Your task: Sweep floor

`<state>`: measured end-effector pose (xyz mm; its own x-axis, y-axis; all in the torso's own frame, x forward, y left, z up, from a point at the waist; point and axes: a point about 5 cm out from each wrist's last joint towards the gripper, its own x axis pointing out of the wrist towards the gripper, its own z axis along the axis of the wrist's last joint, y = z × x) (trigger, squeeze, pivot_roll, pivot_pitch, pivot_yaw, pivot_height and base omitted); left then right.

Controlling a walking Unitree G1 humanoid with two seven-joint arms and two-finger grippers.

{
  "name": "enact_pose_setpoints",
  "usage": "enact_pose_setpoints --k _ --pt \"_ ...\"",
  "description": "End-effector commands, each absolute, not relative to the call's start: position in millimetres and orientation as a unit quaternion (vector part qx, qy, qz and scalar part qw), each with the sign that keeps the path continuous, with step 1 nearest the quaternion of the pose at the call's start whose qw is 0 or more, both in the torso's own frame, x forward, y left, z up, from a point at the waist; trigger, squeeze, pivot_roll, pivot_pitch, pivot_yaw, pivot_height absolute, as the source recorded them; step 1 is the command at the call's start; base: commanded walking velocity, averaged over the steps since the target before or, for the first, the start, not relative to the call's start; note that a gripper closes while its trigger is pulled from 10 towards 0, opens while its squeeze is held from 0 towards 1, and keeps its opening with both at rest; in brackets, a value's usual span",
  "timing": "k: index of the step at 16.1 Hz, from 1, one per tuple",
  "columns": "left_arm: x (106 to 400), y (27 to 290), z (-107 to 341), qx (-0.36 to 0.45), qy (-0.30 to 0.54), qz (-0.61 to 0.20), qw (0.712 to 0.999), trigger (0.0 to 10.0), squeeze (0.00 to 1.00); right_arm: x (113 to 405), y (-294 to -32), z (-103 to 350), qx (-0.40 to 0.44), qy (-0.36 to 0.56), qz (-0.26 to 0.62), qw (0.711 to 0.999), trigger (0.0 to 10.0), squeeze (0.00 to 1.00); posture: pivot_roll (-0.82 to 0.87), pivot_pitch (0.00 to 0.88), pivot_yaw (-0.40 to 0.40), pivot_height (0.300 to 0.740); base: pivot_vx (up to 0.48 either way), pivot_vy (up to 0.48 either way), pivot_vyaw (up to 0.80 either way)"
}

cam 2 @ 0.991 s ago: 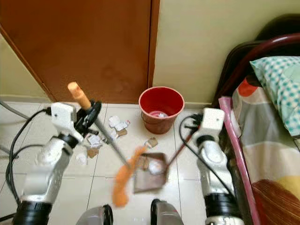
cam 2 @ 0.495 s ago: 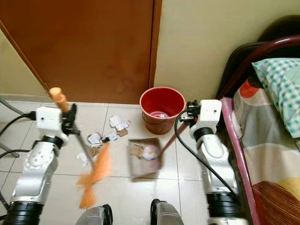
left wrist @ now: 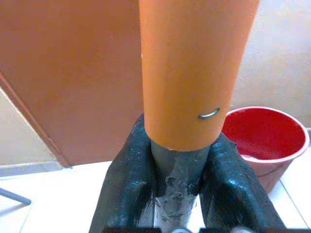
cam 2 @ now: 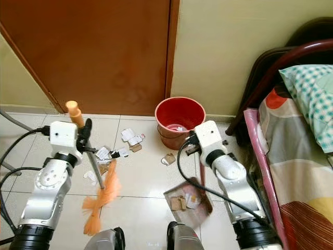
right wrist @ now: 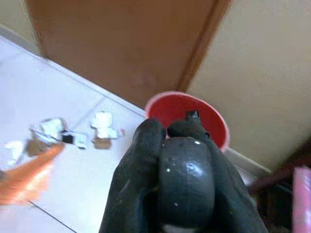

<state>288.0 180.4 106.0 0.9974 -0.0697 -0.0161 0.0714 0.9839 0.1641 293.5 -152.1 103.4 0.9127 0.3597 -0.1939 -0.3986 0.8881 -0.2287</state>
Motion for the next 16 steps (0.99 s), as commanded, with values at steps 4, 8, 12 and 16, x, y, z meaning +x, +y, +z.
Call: enact_pose_setpoints --k 4,8,12,16 --pt "283.0 168.6 96.5 0.073 0.024 -0.057 0.995 10.0 0.0 299.4 -148.4 133.2 -0.105 -0.022 0.144 0.984 10.0 0.0 -0.04 0.142 -0.035 0.74 0.0 0.0 0.0" --pt "279.9 164.1 93.8 0.069 0.028 -0.065 0.995 10.0 0.0 296.7 -131.7 153.7 -0.165 -0.097 0.189 0.963 10.0 0.0 -0.05 0.15 -0.037 0.74 0.0 0.0 0.0" --pt "280.2 158.5 94.0 0.063 0.027 -0.07 0.995 10.0 0.0 302.6 -140.4 150.5 -0.11 -0.079 0.143 0.98 10.0 0.0 -0.04 0.154 -0.04 0.74 0.0 0.0 0.0" --pt "278.8 159.1 93.1 0.065 0.029 -0.07 0.995 10.0 0.0 298.3 -139.8 144.3 -0.106 -0.067 0.146 0.981 10.0 0.0 -0.05 0.158 -0.039 0.74 0.0 0.0 0.0"
